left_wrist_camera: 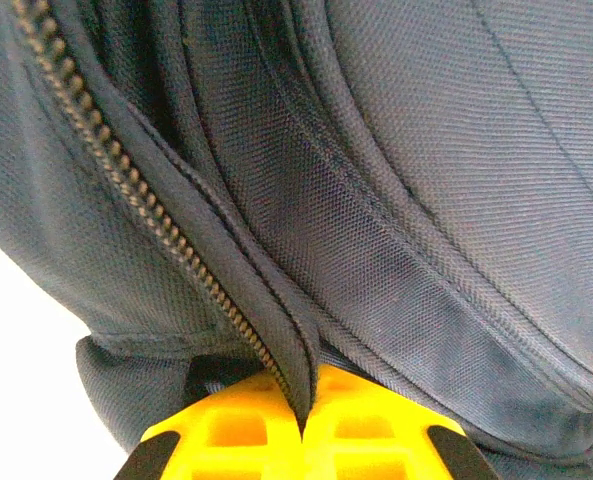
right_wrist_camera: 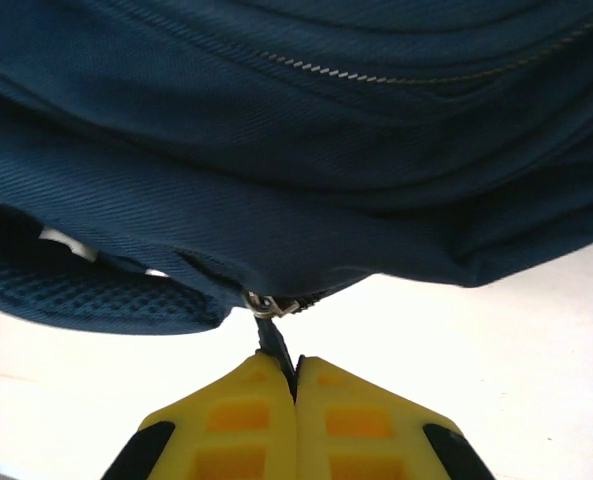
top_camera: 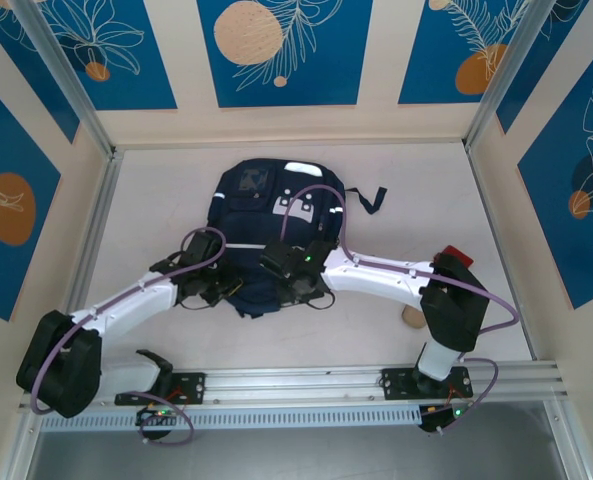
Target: Pack books, pencil case, and school supplies into a backpack
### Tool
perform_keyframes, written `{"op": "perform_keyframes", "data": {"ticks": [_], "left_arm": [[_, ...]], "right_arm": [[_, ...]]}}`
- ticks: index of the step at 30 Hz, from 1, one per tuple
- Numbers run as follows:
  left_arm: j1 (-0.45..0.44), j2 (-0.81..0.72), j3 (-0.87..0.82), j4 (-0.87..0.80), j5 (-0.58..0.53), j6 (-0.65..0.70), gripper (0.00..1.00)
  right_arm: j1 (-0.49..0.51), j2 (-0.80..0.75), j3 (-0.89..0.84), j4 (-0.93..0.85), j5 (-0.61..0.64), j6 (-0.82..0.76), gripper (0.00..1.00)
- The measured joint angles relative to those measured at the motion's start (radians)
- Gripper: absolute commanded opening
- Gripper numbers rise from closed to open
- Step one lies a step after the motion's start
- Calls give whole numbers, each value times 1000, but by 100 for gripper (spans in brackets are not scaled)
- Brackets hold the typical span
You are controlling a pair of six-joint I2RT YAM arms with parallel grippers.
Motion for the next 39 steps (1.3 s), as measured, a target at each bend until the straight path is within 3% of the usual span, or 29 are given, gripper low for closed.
{"op": "perform_keyframes", "data": {"ticks": [4, 9, 14, 17, 20, 23, 27, 32, 39], "left_arm": [[0, -23, 9, -38, -33, 21, 0], [14, -53, 13, -107, -131, 48, 0], [14, -63, 23, -137, -146, 71, 0], [14, -63, 40, -151, -140, 88, 0], [14, -63, 65, -175, -130, 117, 18], [14, -63, 107, -216, -127, 153, 37], [10, -63, 180, -282, -139, 227, 53], [-59, -47, 290, -380, -189, 345, 58], [-302, 177, 566, -476, -345, 567, 62]], "right_arm": [[-33, -23, -21, -32, 51, 3, 0], [-146, -40, -93, -172, 155, -5, 0], [-175, -104, -129, -148, 134, -89, 0], [-176, -175, -160, -67, 40, -151, 22], [-183, -236, -207, 31, -74, -186, 43], [-207, -265, -240, 103, -160, -185, 53], [-270, -296, -267, 178, -229, -141, 64], [-384, -350, -307, 236, -309, -84, 69], [-534, -386, -379, 274, -401, -24, 71]]}}
